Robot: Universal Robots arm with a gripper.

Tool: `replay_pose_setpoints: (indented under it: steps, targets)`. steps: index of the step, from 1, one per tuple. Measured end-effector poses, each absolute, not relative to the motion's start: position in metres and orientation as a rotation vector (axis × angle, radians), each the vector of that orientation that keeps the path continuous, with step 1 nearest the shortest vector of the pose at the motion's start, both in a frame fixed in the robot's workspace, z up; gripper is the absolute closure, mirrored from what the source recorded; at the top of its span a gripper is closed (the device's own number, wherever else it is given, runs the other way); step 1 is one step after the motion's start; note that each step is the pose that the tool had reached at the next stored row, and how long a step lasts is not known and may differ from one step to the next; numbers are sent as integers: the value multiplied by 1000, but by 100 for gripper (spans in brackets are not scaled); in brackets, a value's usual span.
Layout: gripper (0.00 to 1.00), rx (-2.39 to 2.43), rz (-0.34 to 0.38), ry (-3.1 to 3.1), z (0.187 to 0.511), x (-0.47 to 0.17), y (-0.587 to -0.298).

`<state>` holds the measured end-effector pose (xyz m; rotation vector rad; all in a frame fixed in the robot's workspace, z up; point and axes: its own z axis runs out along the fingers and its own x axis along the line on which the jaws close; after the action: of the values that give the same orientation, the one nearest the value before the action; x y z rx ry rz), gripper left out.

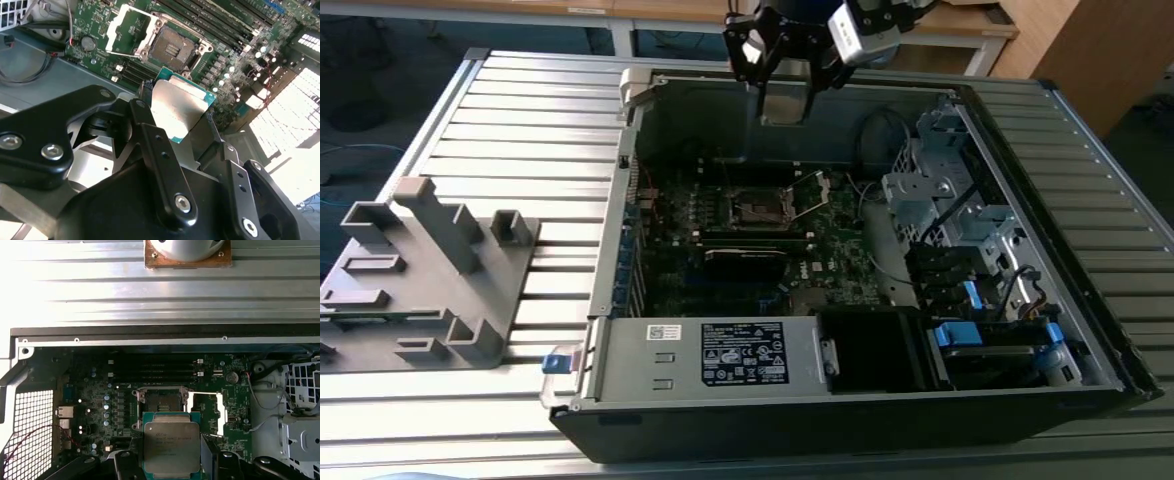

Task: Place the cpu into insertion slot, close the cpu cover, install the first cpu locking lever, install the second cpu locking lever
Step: 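Place the cpu into insertion slot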

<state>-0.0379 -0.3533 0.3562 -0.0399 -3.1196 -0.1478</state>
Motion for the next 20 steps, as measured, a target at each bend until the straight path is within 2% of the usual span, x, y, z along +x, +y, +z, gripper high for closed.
replay_pose_setpoints:
  steps: [20]
  targets:
    - [46, -40, -147, -3119, 330, -41, -353]
